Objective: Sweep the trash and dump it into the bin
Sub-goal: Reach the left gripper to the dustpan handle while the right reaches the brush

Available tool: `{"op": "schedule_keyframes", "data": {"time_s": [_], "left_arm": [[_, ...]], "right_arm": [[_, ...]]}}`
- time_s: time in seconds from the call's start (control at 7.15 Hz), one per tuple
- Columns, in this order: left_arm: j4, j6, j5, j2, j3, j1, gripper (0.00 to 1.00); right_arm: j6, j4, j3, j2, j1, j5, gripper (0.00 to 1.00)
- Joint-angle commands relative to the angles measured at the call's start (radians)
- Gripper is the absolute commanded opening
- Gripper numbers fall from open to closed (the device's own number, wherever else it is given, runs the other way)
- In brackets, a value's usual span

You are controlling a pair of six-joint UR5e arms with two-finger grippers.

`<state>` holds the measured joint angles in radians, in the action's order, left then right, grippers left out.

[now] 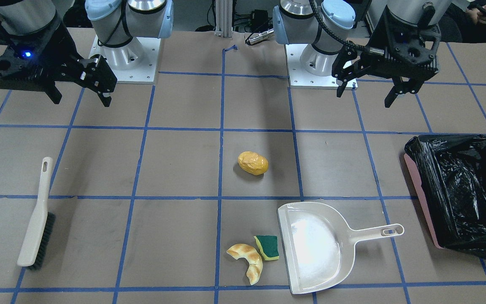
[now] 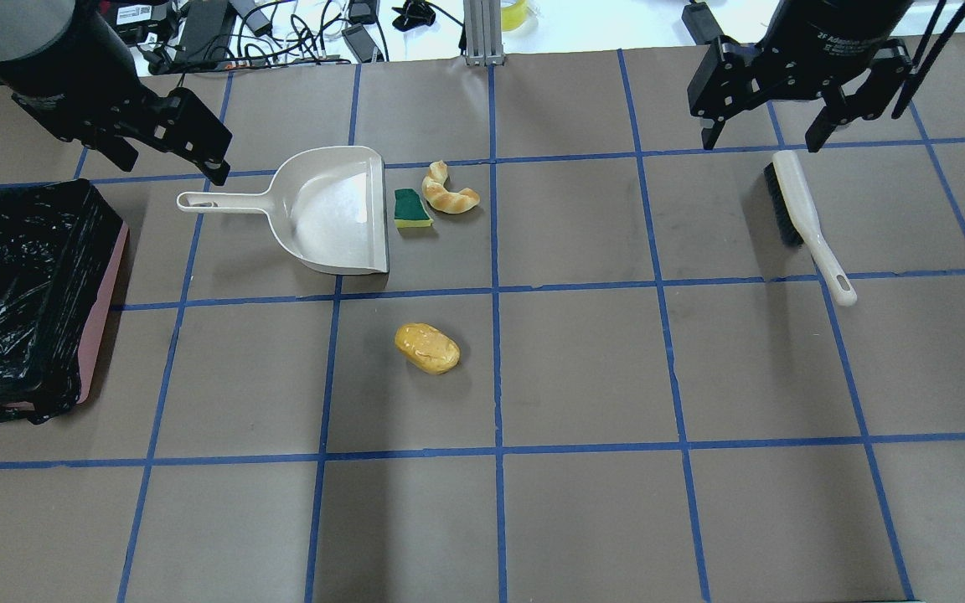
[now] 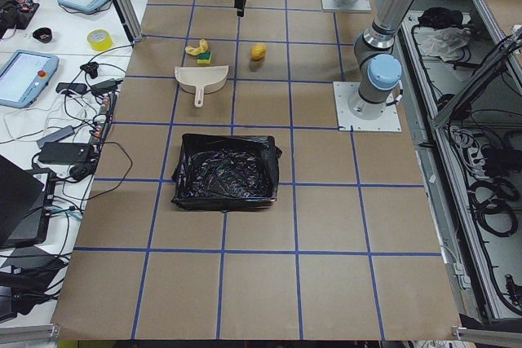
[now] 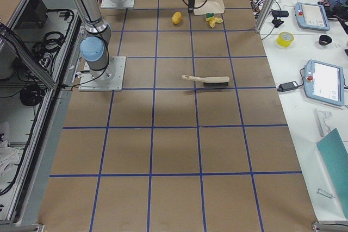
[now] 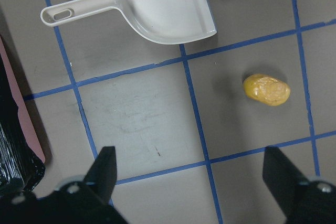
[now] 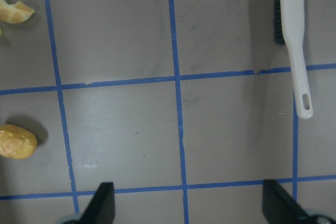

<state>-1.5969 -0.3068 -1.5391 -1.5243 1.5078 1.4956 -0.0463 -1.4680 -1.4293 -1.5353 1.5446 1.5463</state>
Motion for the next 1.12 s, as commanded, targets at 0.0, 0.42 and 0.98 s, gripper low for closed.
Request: {"op": "schedule_keyframes", "data": {"time_s": [0.0,0.42,0.98], "left_arm": [[0.002,-0.003,0.01,0.004,0.0,0.0,1.0],[0.107,-0.357,-0.002,-0.055,0.041,-0.046,1.0],[0.343,-0.92,-0.027,-0.308,0.045,-0.176,1.0]], "right_arm": [[0.011,0.005,-0.003,0.001,-0.001,0.002,1.0],[0.177,-0.029,-0.075,0.036,-0.035,0.018,1.0],[0.553,-0.298,-0.252,0.154,-0.32,0.046,1.0]]}}
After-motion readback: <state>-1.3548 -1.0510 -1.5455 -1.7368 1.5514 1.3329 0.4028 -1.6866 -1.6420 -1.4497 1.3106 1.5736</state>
